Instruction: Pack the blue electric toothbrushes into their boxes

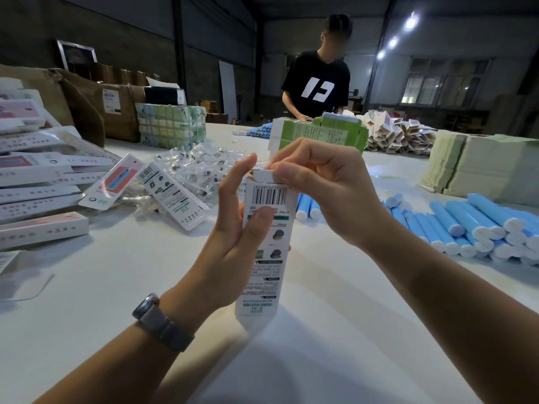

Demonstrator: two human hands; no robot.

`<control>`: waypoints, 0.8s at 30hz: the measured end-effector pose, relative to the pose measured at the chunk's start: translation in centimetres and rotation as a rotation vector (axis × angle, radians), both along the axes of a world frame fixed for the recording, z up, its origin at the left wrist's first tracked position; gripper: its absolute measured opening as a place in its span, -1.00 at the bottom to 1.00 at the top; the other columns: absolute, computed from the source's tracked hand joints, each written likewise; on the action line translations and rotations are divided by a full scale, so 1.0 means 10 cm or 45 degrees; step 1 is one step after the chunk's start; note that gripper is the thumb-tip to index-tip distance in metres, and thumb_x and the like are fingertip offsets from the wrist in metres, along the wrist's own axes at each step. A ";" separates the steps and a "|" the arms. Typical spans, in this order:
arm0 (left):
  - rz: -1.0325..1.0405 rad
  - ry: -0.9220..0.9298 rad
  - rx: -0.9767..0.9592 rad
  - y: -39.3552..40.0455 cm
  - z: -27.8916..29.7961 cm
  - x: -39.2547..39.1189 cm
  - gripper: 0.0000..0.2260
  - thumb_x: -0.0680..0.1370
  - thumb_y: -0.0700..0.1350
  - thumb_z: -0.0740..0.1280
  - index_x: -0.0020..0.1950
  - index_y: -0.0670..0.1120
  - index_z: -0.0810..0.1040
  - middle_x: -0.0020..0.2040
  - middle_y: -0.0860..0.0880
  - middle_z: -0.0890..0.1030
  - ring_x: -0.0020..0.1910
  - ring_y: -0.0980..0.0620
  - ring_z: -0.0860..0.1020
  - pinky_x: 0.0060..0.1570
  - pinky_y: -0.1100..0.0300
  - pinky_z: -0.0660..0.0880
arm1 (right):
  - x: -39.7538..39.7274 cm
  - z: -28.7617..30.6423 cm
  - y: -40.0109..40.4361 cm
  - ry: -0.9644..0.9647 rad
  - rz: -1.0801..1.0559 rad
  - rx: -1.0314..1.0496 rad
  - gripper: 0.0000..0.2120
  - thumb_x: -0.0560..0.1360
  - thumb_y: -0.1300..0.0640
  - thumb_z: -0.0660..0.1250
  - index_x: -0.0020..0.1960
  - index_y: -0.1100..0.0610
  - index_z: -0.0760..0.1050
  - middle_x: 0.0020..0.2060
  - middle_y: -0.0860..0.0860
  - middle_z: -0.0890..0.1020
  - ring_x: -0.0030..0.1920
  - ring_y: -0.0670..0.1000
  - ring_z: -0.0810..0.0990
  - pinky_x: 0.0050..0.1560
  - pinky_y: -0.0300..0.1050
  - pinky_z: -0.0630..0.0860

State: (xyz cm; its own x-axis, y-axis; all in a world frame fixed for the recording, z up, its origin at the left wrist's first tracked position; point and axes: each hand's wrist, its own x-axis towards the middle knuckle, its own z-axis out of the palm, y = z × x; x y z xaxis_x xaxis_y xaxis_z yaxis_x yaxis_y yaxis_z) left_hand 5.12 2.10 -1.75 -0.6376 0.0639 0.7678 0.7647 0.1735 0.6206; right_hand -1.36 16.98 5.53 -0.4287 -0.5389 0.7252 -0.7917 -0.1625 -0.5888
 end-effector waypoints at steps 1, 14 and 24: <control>-0.004 -0.005 0.003 0.00 0.00 0.00 -0.56 0.66 0.02 0.12 0.40 0.49 0.11 0.14 0.30 0.58 -0.03 0.06 0.66 -0.12 0.19 0.62 | 0.00 0.00 0.00 -0.006 -0.004 0.003 -0.86 0.51 0.16 0.37 -0.20 0.18 0.55 -0.17 0.05 0.62 -0.08 0.06 0.62 -0.09 0.07 0.60; 0.045 -0.012 0.006 -0.02 -0.03 -0.01 -0.58 0.65 0.05 0.14 0.36 0.53 0.13 0.18 0.21 0.58 0.05 -0.02 0.66 -0.07 0.17 0.62 | 0.08 0.01 -0.02 0.138 -0.229 -0.003 -0.87 0.50 0.13 0.39 -0.19 0.16 0.54 -0.23 0.08 0.64 -0.09 0.20 0.63 -0.23 0.24 0.59; 0.076 0.050 -0.025 -0.01 -0.01 0.02 -0.57 0.68 -0.03 0.14 0.35 0.49 0.16 0.18 0.25 0.54 -0.01 -0.04 0.67 -0.11 0.19 0.61 | 0.15 0.17 0.04 0.513 -0.321 0.178 -0.83 0.50 0.19 0.43 -0.21 0.26 0.58 -0.24 0.04 0.64 -0.20 -0.04 0.62 -0.24 -0.36 0.47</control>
